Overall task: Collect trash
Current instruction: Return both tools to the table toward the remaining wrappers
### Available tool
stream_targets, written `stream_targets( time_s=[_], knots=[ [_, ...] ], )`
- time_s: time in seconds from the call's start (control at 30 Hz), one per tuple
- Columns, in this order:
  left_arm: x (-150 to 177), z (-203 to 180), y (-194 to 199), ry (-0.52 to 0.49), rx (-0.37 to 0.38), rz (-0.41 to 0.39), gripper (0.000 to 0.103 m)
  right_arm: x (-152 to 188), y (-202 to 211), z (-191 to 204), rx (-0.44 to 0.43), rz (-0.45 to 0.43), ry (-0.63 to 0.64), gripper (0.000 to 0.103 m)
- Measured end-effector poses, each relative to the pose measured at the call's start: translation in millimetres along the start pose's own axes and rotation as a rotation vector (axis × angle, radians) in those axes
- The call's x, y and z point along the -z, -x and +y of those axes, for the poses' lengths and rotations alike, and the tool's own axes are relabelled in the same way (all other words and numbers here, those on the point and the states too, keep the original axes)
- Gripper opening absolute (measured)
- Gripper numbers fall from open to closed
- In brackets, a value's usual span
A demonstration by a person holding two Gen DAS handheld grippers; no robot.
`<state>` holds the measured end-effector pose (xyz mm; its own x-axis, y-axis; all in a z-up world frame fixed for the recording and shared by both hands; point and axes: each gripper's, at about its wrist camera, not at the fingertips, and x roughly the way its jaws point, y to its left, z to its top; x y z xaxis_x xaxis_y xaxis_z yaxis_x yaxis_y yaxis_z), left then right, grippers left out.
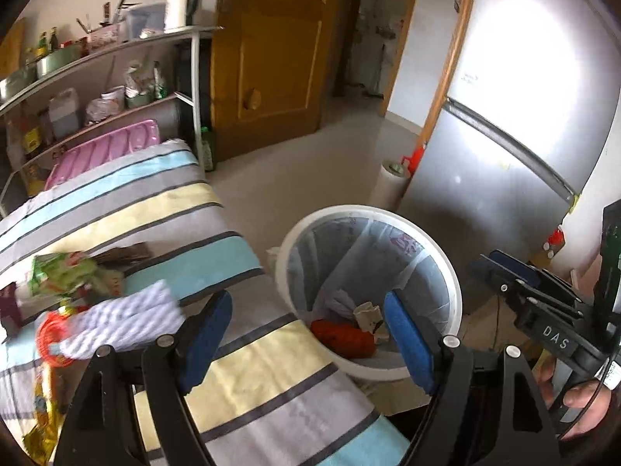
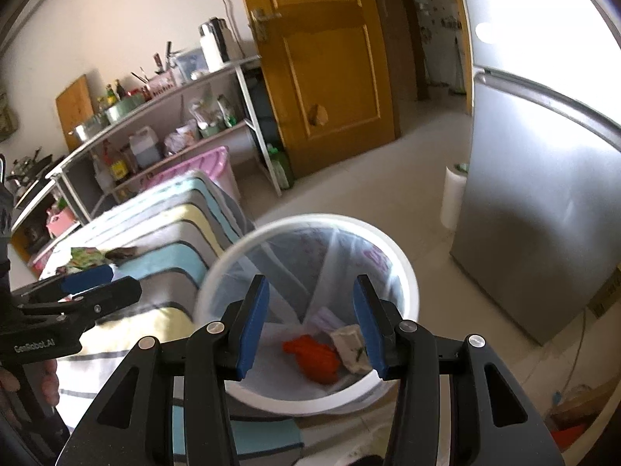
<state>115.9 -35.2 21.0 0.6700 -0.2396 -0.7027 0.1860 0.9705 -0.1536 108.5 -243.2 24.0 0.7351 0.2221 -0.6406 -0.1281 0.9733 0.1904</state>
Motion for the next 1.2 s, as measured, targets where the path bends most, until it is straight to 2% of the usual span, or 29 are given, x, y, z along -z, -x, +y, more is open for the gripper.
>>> stream_targets(
  time_s=[0.27, 0.47, 0.7, 0.93, 1.2],
  knots=[
    [14.7, 30.2, 34.9, 0.046, -0.051, -0.053, 0.082, -1.3, 20.3, 42.3, -0.069, -0.052, 0.043, 0.046],
    [28.9, 55.3, 60.4, 0.06, -0.129, -0.096, 0.082, 0.0, 17.3, 77.1, -0.129, -0.058, 0.098, 0.046],
    [48.3, 91.1, 81.5, 0.105, -0.185, -0.116, 0.082, 3.3, 9.0, 112.1, -0.192, -0.05, 0.146, 0.046],
    [71.8, 136.1, 97.9, 0.189, -0.218, -0.106, 0.082, 8.7, -4.9, 151.4, -0.24, -0.021, 0.222, 0.046],
    [92.9, 174.1, 110.7, 0.236, -0.277, -0.1, 0.083, 13.2, -33.6, 190.0, -0.287, 0.041, 0.292, 0.046]
  ],
)
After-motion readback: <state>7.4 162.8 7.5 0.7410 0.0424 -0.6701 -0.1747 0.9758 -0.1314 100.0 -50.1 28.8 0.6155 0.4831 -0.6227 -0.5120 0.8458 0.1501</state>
